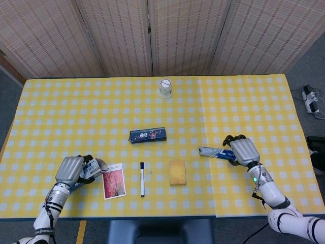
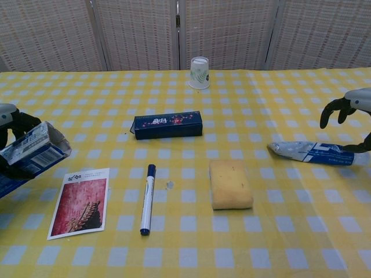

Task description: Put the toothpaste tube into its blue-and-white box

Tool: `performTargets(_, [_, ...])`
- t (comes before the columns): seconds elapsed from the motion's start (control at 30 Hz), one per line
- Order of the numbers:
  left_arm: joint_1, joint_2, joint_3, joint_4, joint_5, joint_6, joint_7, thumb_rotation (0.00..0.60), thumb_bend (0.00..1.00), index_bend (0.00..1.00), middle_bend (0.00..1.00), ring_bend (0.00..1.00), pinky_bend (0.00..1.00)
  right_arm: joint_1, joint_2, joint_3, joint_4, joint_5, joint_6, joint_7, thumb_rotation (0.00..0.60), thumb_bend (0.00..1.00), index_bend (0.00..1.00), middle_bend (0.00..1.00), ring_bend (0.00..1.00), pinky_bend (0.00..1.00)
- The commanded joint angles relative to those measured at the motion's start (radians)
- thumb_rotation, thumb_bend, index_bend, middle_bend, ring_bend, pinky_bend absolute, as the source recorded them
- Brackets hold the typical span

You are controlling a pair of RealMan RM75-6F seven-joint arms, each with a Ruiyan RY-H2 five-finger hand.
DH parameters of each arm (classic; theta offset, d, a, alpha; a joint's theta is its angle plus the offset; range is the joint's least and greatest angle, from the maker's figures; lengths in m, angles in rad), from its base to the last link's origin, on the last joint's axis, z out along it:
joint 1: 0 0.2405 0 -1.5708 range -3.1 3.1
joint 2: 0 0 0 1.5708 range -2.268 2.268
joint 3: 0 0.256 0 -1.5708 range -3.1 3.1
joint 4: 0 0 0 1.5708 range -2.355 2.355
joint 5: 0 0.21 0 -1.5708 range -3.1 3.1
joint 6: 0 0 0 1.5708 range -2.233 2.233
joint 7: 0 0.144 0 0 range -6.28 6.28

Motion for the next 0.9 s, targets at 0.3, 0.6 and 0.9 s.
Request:
performTargets(0.3, [0.012, 0.004, 0.011, -0.001, 0.036, 0.022, -0.014, 0.600, 0.15, 0.49, 0.57, 0.49, 0.64, 0.092, -0.149, -0.002, 0.117, 0.135, 0.018, -0.178, 0.600, 0.32, 0.37, 0.26, 0.32, 0.23])
performTargets(0.6, [0.016, 0.026, 0.003, -0.011, 0.039, 0.018, -0.058, 0.600, 0.15, 0.49, 0.57, 0.50, 0.64, 0.121, -0.213, -0.005, 0.135, 0.165, 0.027, -0.200, 0.600, 0.33, 0.40, 0.30, 0.36, 0.23])
performTargets(0.9, [0.020, 0.044, 0.006, -0.011, 0.048, 0.010, -0.086, 0.600, 0.15, 0.49, 0.57, 0.50, 0.64, 0.143, -0.226, -0.026, 0.116, 0.245, 0.068, -0.315, 0.600, 0.33, 0.47, 0.35, 0.38, 0.23])
